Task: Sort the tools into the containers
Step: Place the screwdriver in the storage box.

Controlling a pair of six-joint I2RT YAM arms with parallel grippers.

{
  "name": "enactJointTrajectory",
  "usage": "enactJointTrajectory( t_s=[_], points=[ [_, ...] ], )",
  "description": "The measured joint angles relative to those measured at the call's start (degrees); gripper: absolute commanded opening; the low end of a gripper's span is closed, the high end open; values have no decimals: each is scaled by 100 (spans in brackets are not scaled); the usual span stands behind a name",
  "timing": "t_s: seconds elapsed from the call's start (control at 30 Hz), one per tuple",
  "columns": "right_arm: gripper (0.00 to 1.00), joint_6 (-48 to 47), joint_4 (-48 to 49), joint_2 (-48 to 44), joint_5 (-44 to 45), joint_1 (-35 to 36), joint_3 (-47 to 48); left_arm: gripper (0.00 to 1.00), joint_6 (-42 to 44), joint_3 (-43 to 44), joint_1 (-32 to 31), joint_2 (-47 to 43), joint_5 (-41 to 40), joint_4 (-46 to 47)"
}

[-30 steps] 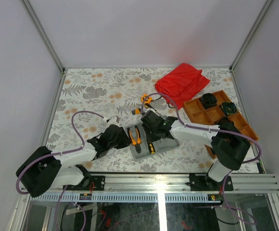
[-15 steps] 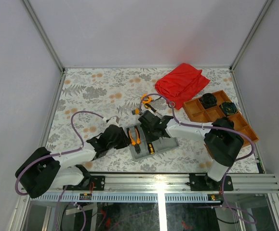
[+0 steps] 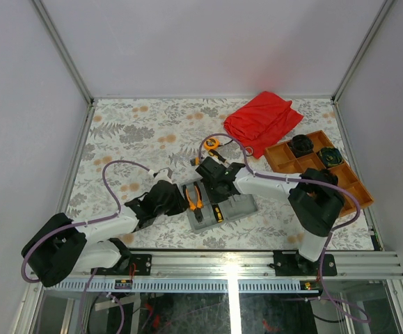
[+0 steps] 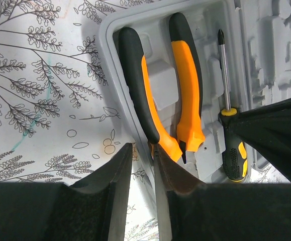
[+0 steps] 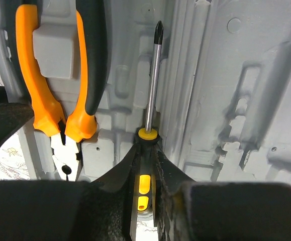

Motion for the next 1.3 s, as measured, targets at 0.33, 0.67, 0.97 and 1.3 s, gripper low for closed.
enactJointTrajectory(
  t_s=[0.33,0.67,0.97,1.3],
  points=[
    [0,155,-59,120,179,118,68,15,98,0,0,-11,26,4],
    [0,197,-227,487,605,396,267,1,201,13,11,-11,26,-24],
    [1,214,-109,595,990,619,243,1,282,83,39,-37,-17,-205],
    [37,479,424,-114,1025,903,-264,24,282,101,28,-463,-208,-909]
  ],
)
